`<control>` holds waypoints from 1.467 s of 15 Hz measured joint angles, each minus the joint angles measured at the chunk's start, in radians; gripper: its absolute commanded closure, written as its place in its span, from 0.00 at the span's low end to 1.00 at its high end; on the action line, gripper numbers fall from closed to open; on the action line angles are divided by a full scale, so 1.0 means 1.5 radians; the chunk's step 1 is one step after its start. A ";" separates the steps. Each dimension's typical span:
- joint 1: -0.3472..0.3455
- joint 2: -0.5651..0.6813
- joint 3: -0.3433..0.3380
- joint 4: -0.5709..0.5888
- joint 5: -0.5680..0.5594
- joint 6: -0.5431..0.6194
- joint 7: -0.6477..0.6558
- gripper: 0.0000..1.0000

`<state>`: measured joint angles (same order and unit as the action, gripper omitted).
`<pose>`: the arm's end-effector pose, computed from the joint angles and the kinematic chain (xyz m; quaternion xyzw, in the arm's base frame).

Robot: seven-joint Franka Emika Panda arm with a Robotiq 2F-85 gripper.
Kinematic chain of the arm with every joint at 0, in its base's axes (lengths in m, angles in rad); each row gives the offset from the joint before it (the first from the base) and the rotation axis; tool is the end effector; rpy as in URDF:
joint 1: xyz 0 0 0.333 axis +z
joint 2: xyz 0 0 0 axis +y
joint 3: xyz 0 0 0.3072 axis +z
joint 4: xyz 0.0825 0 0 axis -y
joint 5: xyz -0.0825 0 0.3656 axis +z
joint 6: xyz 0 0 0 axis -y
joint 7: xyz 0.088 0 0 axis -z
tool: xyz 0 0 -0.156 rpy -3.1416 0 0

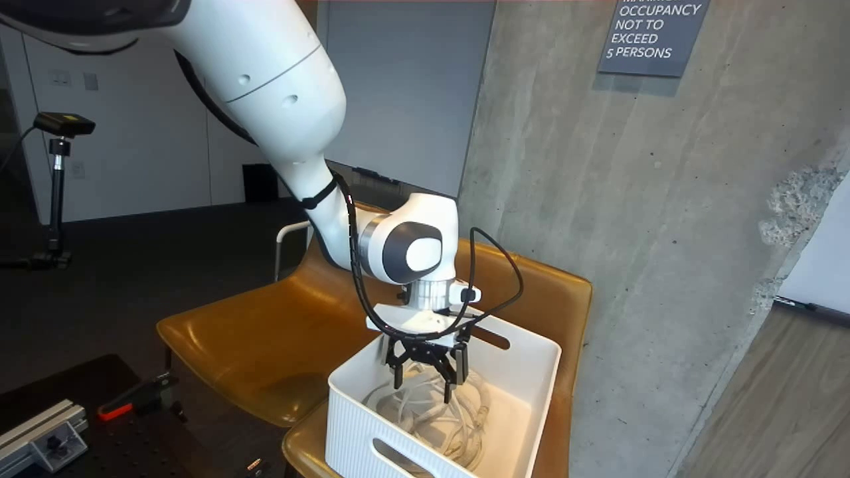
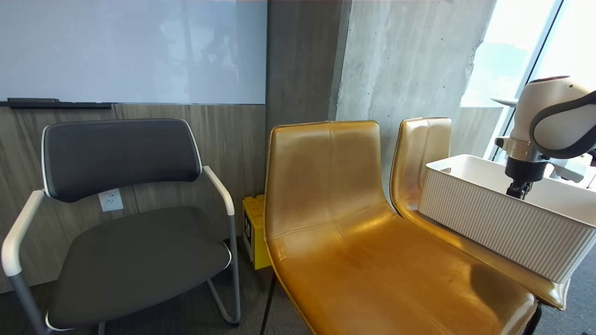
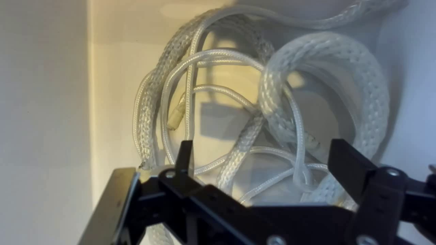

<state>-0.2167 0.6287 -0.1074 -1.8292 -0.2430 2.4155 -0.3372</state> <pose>0.5901 -0.2069 0.1454 0.9878 0.1081 -0.0561 0.0972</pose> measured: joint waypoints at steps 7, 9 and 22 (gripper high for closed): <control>-0.017 0.126 0.003 0.099 0.016 0.000 0.000 0.00; -0.021 0.156 0.003 0.113 0.018 0.000 0.000 0.28; -0.032 0.155 0.002 0.120 0.018 -0.002 0.000 1.00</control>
<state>-0.2647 0.8610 -0.1050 -1.6489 -0.2165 2.4121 -0.3371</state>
